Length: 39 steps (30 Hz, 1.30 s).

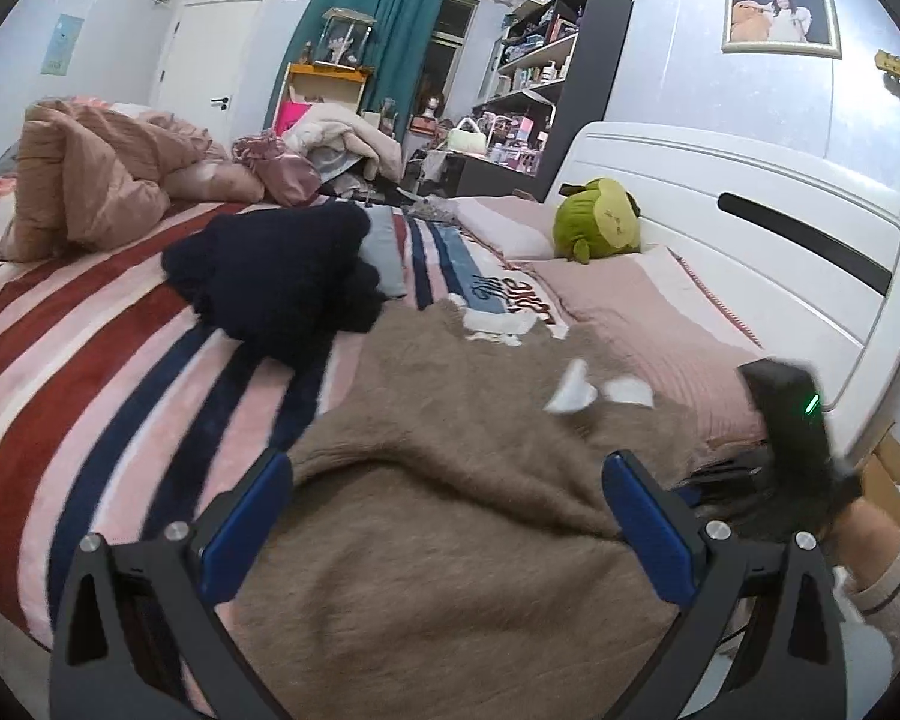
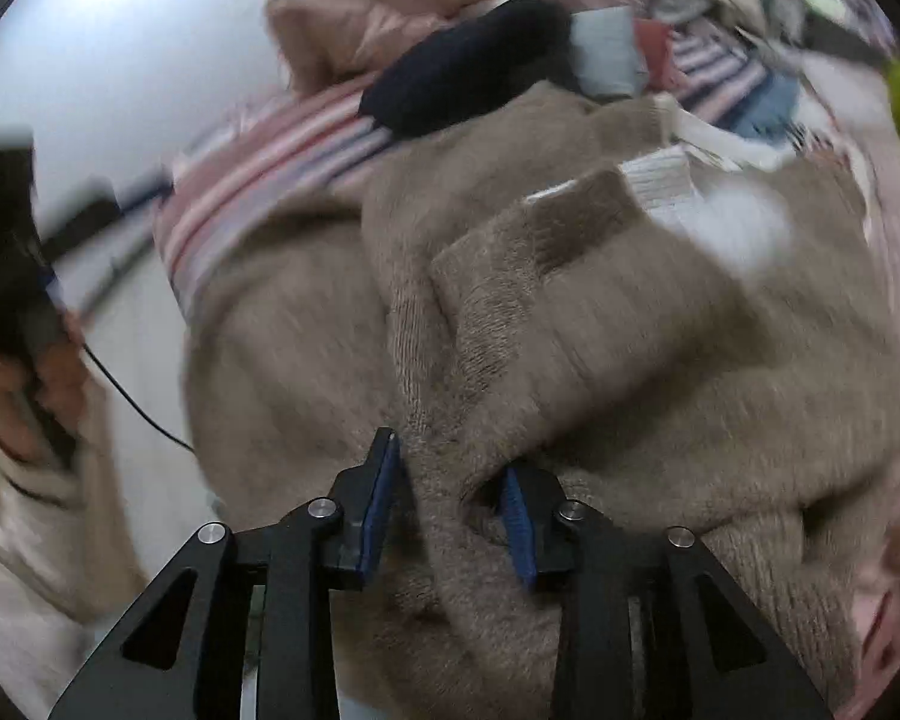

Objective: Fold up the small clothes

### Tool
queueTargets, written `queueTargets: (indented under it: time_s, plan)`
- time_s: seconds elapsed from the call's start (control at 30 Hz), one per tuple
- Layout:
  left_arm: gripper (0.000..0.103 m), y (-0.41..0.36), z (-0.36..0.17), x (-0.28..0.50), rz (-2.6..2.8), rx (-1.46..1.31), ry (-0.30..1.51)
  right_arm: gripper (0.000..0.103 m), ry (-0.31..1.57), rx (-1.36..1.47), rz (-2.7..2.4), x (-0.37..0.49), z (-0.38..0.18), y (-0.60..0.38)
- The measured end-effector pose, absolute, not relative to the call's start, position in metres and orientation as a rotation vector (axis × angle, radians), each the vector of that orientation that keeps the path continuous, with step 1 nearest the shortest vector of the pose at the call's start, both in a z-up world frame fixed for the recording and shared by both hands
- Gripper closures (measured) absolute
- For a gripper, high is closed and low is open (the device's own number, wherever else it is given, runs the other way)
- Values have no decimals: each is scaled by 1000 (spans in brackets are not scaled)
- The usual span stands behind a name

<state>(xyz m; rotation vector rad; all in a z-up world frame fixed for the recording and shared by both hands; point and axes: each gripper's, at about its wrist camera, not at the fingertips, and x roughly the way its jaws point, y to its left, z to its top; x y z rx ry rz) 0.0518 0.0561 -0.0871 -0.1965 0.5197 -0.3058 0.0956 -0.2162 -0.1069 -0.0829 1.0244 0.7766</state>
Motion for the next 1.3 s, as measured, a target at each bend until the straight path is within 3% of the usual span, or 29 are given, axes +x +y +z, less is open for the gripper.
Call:
queueTargets:
  time_s: [0.2, 0.37, 0.43, 0.47, 0.5, 0.73, 0.83, 0.9, 0.97, 1.03, 1.17, 1.3]
  plan:
    - [1, 73, -96, 54, -307, -255, 517, 21, 867, 62, 630, 89, -57, -263]
    - [1, 81, -103, 54, -300, -287, 527, 21, 925, 226, 586, 139, -84, -271]
    - [1, 84, -104, 54, -285, -287, 531, 48, 956, 206, 590, 153, -96, -256]
    - [1, 87, -105, 52, -281, -291, 532, 82, 969, 159, 581, 161, -102, -246]
    - [1, 89, -105, 51, -279, -294, 532, 91, 968, 136, 592, 162, -101, -239]
    - [1, 104, -110, 50, -242, -350, 528, 94, 871, 15, 901, 116, -71, -167]
    - [1, 103, -109, 50, -243, -366, 528, 86, 983, -147, 1049, 91, -90, -121]
    - [1, 99, -108, 49, -249, -356, 529, 71, 1086, -252, 1083, 78, -116, -98]
    - [1, 95, -107, 47, -261, -341, 531, 66, 1135, -271, 1089, 76, -130, -93]
    - [1, 91, -107, 45, -269, -321, 536, 65, 1142, -203, 1090, 83, -123, -101]
    - [1, 93, -111, 43, -262, -276, 552, 43, 1075, -101, 1032, 79, -96, -139]
    - [1, 107, -120, 37, -261, -250, 582, 39, 966, -70, 895, 52, -73, -206]
